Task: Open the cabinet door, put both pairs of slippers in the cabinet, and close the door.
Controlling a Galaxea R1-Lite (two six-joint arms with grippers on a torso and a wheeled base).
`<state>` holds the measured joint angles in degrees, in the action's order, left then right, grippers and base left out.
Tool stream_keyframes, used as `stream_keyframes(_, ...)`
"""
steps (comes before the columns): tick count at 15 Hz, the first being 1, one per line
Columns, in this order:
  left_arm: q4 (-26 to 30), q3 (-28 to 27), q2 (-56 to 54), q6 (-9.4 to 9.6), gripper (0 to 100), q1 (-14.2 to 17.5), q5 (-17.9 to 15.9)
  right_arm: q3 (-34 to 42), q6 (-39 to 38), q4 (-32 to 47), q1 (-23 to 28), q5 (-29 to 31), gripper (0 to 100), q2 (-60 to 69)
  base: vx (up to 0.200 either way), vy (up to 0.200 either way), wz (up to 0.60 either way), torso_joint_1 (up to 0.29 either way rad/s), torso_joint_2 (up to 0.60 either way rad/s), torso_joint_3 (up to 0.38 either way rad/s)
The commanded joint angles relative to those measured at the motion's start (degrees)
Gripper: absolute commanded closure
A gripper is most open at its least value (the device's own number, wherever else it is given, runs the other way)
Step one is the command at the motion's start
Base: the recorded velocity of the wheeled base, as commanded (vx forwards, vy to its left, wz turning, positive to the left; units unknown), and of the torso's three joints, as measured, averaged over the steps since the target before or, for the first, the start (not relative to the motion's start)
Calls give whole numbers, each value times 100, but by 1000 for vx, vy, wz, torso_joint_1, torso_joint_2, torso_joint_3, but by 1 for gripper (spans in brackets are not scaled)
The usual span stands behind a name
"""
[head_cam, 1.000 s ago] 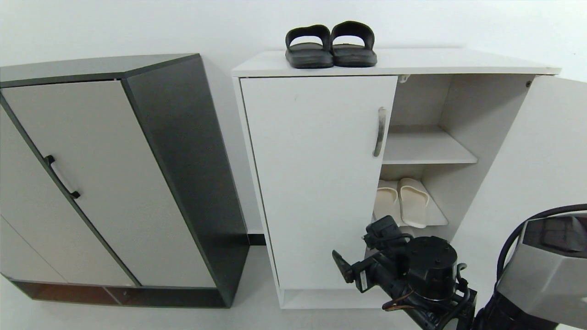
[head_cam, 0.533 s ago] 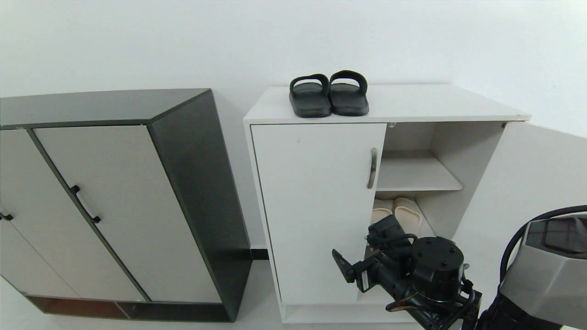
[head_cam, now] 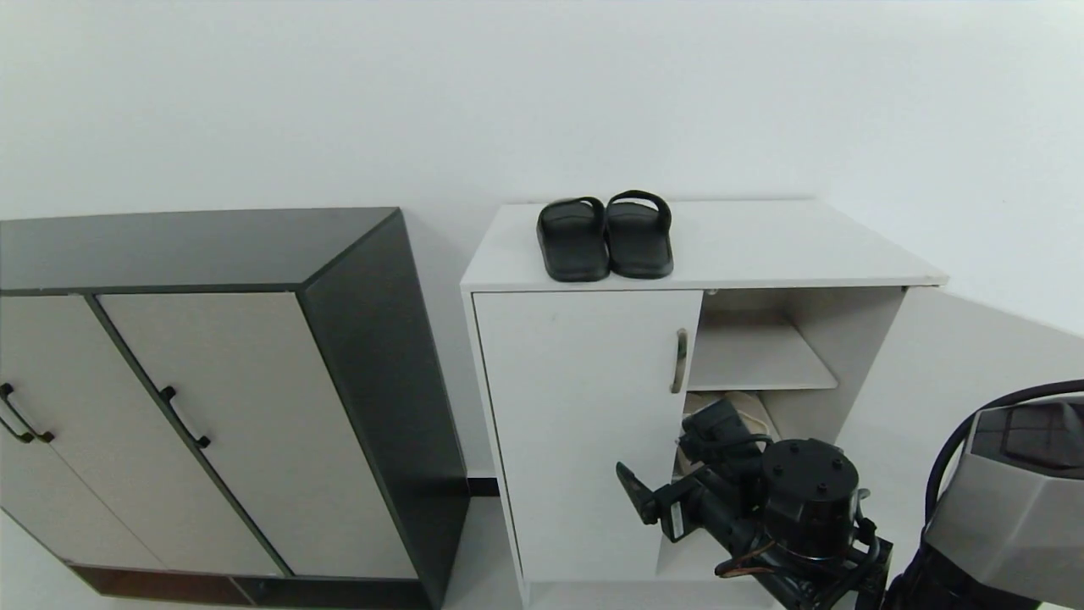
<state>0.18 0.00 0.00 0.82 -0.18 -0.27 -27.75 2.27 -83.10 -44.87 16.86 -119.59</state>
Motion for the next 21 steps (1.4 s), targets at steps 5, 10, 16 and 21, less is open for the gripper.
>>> stream_keyframes(5, -1, 0, 9, -3, 100, 1, 0, 6, -7, -4, -4, -7, 0, -12, 0, 0, 0, 201, -505, -309)
stream_keyframes(10, -1, 0, 9, -3, 100, 1, 0, 6, -7, -13, -21, -16, 0, -3, 0, 0, 0, 233, -548, -321)
stream_keyframes(16, -1, 0, 9, -3, 100, 1, 9, 296, 274, -690, -13, -631, 0, -372, 0, 0, 0, 162, -373, -207)
stream_keyframes(21, -1, 0, 9, 15, 100, 1, 9, -908, 63, 1947, -188, 19, 0, 850, 0, 0, 0, 4, -10, -5)
